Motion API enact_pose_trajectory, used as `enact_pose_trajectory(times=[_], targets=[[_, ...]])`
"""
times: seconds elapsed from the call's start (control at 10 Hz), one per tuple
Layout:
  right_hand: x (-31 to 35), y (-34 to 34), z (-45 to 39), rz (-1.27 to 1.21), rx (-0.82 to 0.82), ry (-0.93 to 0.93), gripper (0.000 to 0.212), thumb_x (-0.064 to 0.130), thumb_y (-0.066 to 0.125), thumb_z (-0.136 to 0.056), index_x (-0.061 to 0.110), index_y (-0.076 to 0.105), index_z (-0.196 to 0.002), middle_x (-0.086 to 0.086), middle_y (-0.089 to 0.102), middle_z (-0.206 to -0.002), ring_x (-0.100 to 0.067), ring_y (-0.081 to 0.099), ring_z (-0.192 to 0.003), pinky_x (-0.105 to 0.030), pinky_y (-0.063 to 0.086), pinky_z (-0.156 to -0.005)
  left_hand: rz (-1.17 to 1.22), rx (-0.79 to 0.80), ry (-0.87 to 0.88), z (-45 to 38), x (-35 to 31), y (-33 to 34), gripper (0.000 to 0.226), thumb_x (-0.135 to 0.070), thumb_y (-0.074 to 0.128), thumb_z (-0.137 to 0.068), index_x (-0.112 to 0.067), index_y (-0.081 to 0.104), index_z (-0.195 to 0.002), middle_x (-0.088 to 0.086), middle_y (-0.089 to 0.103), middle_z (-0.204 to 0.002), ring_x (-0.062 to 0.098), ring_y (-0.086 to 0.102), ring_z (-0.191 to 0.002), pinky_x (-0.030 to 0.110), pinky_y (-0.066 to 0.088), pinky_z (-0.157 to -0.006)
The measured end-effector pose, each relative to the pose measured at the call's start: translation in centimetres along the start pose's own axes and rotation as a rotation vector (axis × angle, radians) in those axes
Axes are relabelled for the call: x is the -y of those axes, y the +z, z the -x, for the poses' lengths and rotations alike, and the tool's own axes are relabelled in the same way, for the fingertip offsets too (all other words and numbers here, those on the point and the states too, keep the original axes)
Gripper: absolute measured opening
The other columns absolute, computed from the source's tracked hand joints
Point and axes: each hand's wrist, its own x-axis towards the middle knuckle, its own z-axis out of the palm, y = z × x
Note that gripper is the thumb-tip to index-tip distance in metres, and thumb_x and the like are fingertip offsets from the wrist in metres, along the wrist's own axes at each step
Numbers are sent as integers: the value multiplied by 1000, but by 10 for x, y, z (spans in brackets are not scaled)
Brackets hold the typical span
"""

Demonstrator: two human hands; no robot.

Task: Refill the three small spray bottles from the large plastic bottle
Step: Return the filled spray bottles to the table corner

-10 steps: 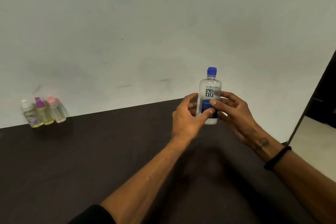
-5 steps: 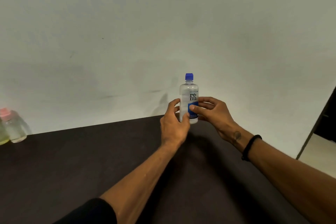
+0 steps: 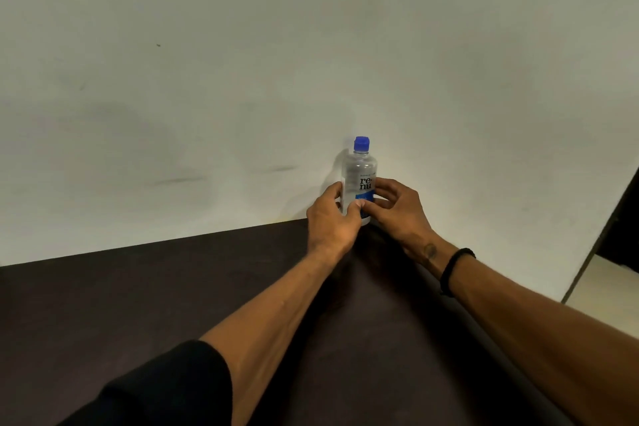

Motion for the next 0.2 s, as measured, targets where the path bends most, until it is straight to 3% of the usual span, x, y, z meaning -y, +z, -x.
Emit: enact_pose_trajectory(times=[0.2], targets=[[3,7,11,54,12,56,81,22,85,-87,17,42,-156,-6,56,-153,-28,60,-135,-42,51,-111,-92,95,-76,7,-1,-15,61,-32,71,-99,-14,49,-152,8,59,-149,27,62,-132,38,52,-109]])
